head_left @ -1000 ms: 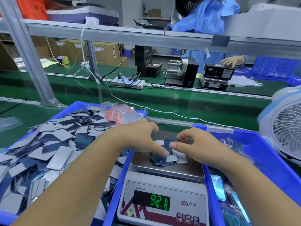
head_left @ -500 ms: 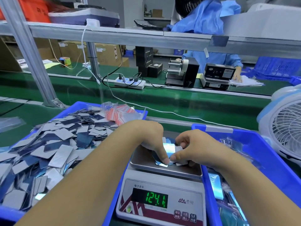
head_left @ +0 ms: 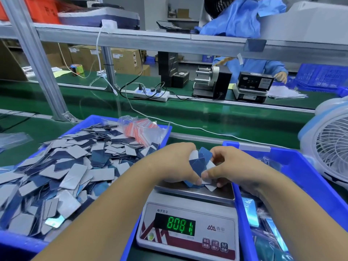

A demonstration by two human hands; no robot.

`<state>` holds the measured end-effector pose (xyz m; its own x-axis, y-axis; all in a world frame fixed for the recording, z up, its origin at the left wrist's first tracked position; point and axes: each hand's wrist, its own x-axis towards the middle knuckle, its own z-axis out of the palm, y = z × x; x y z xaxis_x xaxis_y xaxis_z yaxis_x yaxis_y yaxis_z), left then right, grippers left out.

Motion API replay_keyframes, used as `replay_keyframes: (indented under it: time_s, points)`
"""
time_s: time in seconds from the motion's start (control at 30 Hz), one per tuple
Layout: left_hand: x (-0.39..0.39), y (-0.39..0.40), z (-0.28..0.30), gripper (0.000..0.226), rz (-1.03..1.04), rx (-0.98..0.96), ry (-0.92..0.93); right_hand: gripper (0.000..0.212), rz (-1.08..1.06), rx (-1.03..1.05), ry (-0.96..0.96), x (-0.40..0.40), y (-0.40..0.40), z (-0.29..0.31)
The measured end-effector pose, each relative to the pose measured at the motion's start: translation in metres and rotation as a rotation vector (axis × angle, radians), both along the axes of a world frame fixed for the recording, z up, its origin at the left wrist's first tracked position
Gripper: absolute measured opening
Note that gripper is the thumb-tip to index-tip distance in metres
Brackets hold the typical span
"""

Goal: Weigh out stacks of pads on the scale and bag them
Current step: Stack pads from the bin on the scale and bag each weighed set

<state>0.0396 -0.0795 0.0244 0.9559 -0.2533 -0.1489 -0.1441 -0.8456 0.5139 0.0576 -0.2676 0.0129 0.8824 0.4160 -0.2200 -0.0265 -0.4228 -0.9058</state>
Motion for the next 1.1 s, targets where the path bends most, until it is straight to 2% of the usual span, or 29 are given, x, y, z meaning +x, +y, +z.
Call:
replay_keyframes:
  time_s: [0.3,0.63,0.8,0.9,1.03,1.1]
  points:
    - [-0.004,0.005,-0.009,0.041,0.089,-0.368,-0.006,0.035,-0.016,0.047,-0.023,0.0,-0.001,0.0]
    - [0.006,0.011,-0.007,0.038,0.032,-0.565,-0.076,0.028,-0.066,0.284,-0.223,-0.003,0.012,-0.005]
    - [0.012,0.016,-0.005,0.042,-0.015,-0.521,-0.221,0.027,-0.107,0.38,-0.301,-0.004,0.022,-0.011]
    - [0.011,0.016,-0.014,0.033,-0.025,-0.483,-0.248,0.026,-0.073,0.142,-0.351,-0.003,0.02,-0.012]
    - [0.01,0.019,-0.022,0.037,-0.018,-0.462,-0.25,0.035,-0.009,-0.187,-0.437,0.001,0.004,0.0]
    - [0.009,0.024,-0.023,0.038,0.004,-0.467,-0.251,0.027,-0.005,-0.361,-0.454,0.002,-0.001,0.002]
